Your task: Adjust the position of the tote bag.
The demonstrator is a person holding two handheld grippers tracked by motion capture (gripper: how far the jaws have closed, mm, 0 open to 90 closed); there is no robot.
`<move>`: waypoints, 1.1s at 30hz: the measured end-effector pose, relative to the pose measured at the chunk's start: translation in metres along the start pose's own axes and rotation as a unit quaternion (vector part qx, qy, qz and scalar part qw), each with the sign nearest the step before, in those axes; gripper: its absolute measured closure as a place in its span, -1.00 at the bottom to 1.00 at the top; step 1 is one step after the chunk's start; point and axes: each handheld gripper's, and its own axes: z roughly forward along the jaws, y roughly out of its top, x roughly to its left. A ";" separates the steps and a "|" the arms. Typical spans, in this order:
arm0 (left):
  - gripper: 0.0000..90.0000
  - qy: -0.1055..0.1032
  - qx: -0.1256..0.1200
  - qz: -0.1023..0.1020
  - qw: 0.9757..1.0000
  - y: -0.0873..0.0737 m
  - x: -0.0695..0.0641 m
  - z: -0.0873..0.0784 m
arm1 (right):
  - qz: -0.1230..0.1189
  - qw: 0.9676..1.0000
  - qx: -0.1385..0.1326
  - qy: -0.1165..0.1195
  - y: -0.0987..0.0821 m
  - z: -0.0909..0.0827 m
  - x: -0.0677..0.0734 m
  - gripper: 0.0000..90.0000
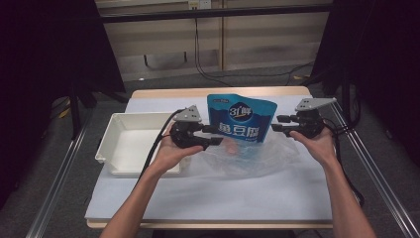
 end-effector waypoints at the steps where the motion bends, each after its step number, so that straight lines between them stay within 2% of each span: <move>1: 0.07 -0.003 0.002 -0.005 1.000 -0.001 0.000 0.003 | -0.006 1.000 0.009 0.002 0.002 0.004 0.001 0.24; 4: 0.07 -0.010 0.008 -0.007 1.000 -0.003 0.000 0.012 | -0.011 1.000 0.017 0.009 0.007 0.012 0.002 0.22; 7: 0.12 -0.015 0.013 0.002 1.000 -0.003 -0.004 0.020 | -0.013 1.000 0.022 0.015 0.011 0.020 0.001 0.20; 8: 0.13 -0.020 0.019 0.010 1.000 -0.002 -0.007 0.023 | -0.013 1.000 0.022 0.017 0.011 0.023 0.000 0.20; 10: 0.15 -0.023 0.023 0.010 0.999 0.000 -0.011 0.028 | -0.009 0.999 0.028 0.017 0.010 0.028 -0.001 0.21; 16: 0.14 -0.031 0.043 0.028 0.998 0.004 -0.022 0.046 | -0.010 0.998 0.047 0.043 0.004 0.046 0.002 0.21; 18: 0.14 -0.033 0.050 0.030 0.998 0.003 -0.025 0.052 | -0.009 0.998 0.050 0.045 0.003 0.050 0.002 0.20; 24: 0.19 -0.035 0.070 0.036 0.996 -0.006 -0.032 0.064 | -0.007 0.997 0.056 0.056 -0.001 0.058 0.003 0.18; 26: 0.25 -0.038 0.066 0.026 0.997 -0.010 -0.032 0.065 | -0.007 0.996 0.062 0.066 -0.003 0.060 0.004 0.22; 28: 0.35 -0.028 0.081 0.037 0.996 -0.013 -0.034 0.067 | -0.011 0.995 0.068 0.070 -0.004 0.063 0.005 0.35; 30: 0.42 -0.033 0.085 0.043 0.995 -0.015 -0.037 0.070 | -0.009 0.995 0.069 0.074 -0.006 0.065 0.005 0.43; 31: 0.49 -0.026 0.090 0.048 0.994 -0.016 -0.040 0.072 | -0.005 0.994 0.065 0.083 -0.007 0.066 0.005 0.51; 33: 0.68 -0.034 0.096 0.043 0.994 -0.018 -0.041 0.076 | 0.000 0.994 0.062 0.086 -0.007 0.067 0.005 0.66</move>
